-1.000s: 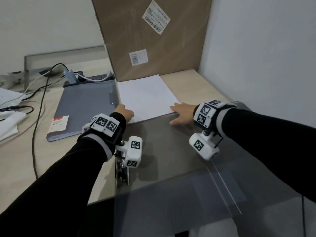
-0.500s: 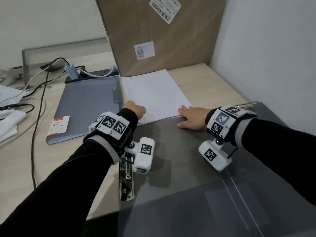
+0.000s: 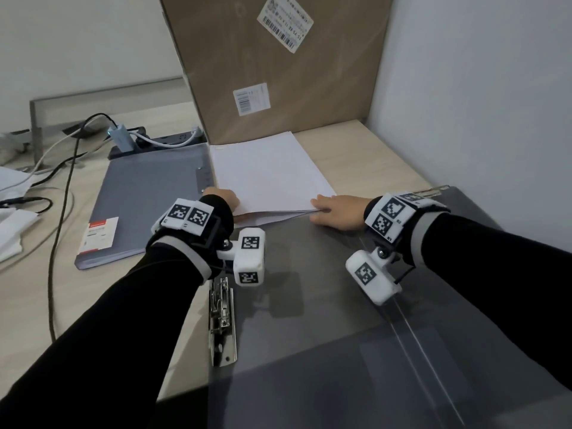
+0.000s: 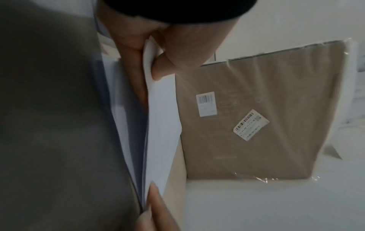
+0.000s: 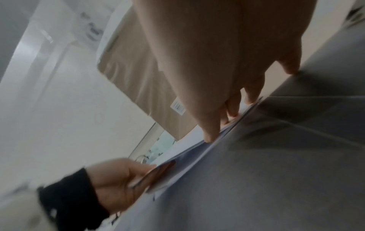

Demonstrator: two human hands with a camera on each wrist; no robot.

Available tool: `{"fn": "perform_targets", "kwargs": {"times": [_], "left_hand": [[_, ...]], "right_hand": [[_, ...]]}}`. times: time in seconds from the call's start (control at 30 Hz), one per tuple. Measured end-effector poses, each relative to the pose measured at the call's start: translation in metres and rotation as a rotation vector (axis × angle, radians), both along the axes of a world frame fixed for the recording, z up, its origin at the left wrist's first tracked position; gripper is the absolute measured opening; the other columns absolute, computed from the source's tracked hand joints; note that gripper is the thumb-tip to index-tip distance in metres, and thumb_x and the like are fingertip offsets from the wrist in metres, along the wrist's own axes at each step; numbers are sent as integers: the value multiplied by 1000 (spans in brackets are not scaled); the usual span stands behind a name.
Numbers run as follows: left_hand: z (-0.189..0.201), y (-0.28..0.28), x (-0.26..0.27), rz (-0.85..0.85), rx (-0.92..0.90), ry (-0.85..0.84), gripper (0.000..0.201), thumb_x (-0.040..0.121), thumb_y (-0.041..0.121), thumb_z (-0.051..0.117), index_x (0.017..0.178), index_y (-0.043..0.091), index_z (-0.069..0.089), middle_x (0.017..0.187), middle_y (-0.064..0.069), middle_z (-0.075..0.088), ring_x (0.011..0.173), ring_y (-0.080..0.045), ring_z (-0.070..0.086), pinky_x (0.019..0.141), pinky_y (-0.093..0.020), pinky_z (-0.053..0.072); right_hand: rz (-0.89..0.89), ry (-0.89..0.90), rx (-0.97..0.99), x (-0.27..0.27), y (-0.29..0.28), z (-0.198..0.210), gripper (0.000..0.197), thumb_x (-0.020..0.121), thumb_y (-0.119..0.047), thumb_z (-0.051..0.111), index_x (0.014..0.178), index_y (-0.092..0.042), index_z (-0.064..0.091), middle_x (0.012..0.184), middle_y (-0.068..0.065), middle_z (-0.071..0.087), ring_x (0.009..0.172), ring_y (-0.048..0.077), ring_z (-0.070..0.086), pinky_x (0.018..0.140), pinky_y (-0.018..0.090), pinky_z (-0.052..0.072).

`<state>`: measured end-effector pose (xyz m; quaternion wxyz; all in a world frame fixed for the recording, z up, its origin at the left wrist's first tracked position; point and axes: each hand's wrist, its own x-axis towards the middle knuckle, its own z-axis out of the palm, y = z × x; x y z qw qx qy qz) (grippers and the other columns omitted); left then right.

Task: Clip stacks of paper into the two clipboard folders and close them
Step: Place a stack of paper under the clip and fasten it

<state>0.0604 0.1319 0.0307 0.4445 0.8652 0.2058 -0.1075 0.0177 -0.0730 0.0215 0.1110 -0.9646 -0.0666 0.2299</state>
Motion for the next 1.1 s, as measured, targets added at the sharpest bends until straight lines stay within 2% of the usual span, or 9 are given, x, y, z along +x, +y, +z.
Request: {"fn": "perform_targets", "kwargs": {"times": [0.07, 0.2, 0.3, 0.37, 0.47, 0.57, 0.7, 0.87, 1.1], "left_hand": [[4, 4, -3, 25, -43, -124, 38, 99, 6, 32, 135, 1, 45, 142, -14, 47, 132, -29, 43, 106, -31, 35], [-1, 15, -21, 69, -213, -328, 41, 89, -1, 39, 128, 7, 50, 125, -15, 58, 115, -31, 57, 97, -39, 46], [3, 20, -46, -38, -443, -410, 39, 87, -3, 43, 123, 12, 49, 118, -14, 60, 109, -32, 60, 98, -50, 47], [8, 23, -65, -116, -596, -415, 35, 91, -7, 41, 118, 13, 49, 108, -9, 63, 94, -26, 65, 88, -41, 54], [10, 26, -89, -288, -667, -398, 33, 94, -8, 40, 104, 21, 52, 96, 3, 67, 71, -7, 71, 65, -26, 59], [17, 27, -99, -331, -610, -420, 34, 92, -8, 45, 99, 23, 55, 97, 2, 67, 73, -6, 71, 74, -30, 56], [25, 23, -103, -292, -631, -428, 32, 86, -7, 55, 115, 7, 55, 107, -9, 66, 96, -25, 64, 93, -40, 50], [4, 6, -114, -152, -685, -282, 34, 84, 5, 64, 118, 0, 60, 103, -10, 67, 102, -26, 62, 101, -40, 46], [6, 16, -114, -237, -458, -263, 34, 89, 6, 59, 122, 2, 57, 108, -6, 62, 87, -16, 60, 78, -25, 50]], "right_hand": [[-85, -55, 176, -2, -3, 7, 52, 101, -36, 34, 141, -3, 40, 151, 11, 36, 142, 25, 30, 111, 28, 22], [-344, -224, 469, -4, -17, 19, 56, 98, -39, 42, 142, -5, 40, 148, 9, 41, 135, 24, 41, 108, 31, 30], [-573, -144, 773, -10, -35, 23, 80, 84, -54, 59, 146, -13, 30, 144, 0, 41, 127, 22, 47, 104, 39, 41], [-634, -57, 959, -17, -45, 27, 87, 76, -55, 68, 143, -12, 34, 136, -1, 51, 117, 22, 56, 95, 37, 48], [-608, -10, 1287, -31, -48, 41, 41, 91, -26, 59, 128, -9, 52, 122, 7, 63, 108, 25, 62, 83, 33, 54], [-529, -85, 1511, -48, -46, 57, 44, 90, -7, 52, 134, -5, 47, 125, 10, 61, 100, 20, 68, 78, 32, 59], [-503, -184, 1538, -71, -34, 64, 35, 95, -3, 48, 130, -2, 52, 116, 8, 68, 101, 21, 68, 84, 31, 58], [-522, -230, 1415, -97, -9, 36, 33, 95, -5, 50, 127, 1, 52, 109, 9, 67, 86, 15, 70, 81, 28, 58], [-585, -470, 1007, -100, -13, 36, 33, 94, -14, 53, 125, -5, 58, 120, 11, 64, 109, 28, 62, 100, 43, 47]]}}
